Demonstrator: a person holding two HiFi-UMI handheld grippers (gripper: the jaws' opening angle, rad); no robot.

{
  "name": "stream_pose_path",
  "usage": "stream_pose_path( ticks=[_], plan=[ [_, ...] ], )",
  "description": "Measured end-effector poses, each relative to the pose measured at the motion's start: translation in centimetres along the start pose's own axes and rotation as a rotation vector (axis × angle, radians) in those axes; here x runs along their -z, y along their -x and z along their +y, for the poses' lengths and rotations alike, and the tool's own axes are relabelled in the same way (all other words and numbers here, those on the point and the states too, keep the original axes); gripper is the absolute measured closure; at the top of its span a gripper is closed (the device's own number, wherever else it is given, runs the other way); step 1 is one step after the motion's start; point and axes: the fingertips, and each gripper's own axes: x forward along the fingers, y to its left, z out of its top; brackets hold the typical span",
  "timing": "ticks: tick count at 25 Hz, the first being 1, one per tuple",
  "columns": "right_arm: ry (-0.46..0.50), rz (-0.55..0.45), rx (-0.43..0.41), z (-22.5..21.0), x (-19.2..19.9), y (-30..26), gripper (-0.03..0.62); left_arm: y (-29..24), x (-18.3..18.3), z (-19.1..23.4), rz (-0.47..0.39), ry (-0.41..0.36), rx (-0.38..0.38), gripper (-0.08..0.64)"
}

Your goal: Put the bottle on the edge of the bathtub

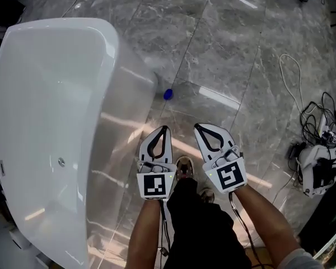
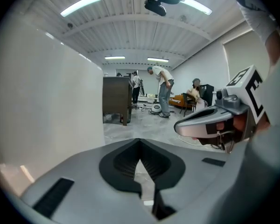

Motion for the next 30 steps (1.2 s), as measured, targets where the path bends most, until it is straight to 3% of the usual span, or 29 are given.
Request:
stream_pose_path(
  ticks=[4, 11, 17, 25, 30],
  plan=[
    [0.009, 0.0, -0.002, 0.6, -5.3, 2.0, 0.589, 2.5, -5.8, 0.2, -0.011, 0.037, -0.034, 0.551],
    [-0.101, -0.111, 0.074, -0.5, -15.3, 5.2, 0.589, 6.0, -13.7, 0.1, 0.02, 0.071, -0.054, 0.551],
    [-0.161, -0.107, 0.144, -0.5, -21.5, 10.7, 0.589, 9.8, -21.4, -0.3, 0.031, 0.074, -0.084, 0.551],
    [-0.142, -0.191, 0.143, 0.1, -30.4, 18.1, 0.589, 15.5, -29.9, -4.4, 0.003, 0.12, -0.132, 0.551],
    [-0.092, -0.234, 0.106, 2.1, -35.6, 22.9, 0.589, 20.3, -35.1, -6.9, -0.016, 0.101, -0.157, 0.551]
  ],
)
